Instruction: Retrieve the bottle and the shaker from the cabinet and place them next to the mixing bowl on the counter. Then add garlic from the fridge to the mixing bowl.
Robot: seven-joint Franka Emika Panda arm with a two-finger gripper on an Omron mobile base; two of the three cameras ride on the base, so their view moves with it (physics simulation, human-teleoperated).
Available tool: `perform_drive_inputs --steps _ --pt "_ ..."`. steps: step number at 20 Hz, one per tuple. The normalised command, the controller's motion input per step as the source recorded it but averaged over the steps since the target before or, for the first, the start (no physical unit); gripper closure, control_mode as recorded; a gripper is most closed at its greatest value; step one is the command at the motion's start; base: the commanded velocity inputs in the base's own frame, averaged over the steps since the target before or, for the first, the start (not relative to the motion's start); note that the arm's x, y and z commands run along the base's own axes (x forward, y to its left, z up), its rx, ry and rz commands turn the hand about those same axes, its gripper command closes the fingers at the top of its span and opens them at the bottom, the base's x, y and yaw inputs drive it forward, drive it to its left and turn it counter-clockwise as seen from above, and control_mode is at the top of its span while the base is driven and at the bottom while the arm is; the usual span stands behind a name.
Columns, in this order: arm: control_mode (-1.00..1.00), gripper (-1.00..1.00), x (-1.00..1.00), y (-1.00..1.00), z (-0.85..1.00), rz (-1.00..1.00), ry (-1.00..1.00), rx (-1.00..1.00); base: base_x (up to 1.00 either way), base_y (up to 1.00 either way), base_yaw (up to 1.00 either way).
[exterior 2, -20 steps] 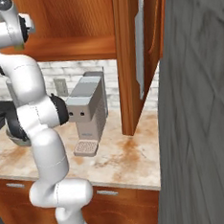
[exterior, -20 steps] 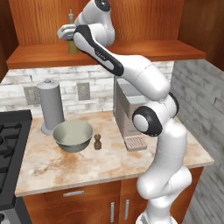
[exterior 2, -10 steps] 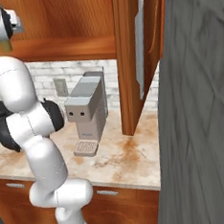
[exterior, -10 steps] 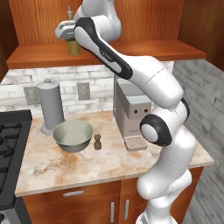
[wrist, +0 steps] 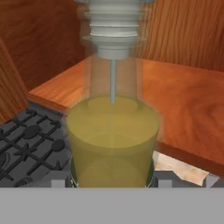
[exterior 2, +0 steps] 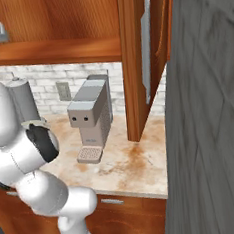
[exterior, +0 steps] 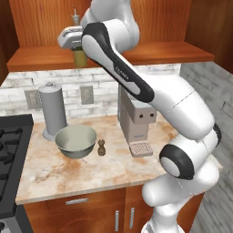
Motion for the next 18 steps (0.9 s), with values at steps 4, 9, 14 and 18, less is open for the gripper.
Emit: perform_drive_inputs --steps 4,9,14,18 --pt "-1.00 1.00 -1.00 -0.13 -0.34 0.00 -0.02 0.06 0.00 0.00 0.00" --pt "-1.00 1.00 -1.00 0.00 -0.55 0.00 0.00 0.01 0.00 0.00 0.00" --pt "-1.00 1.00 -1.00 0.00 -0.65 -0.01 -0.05 0.00 0.00 0.00 0.00" --pt "-1.00 1.00 -0.99 0.00 -0.57 -0.06 -0.12 0.00 0.00 0.00 0.00"
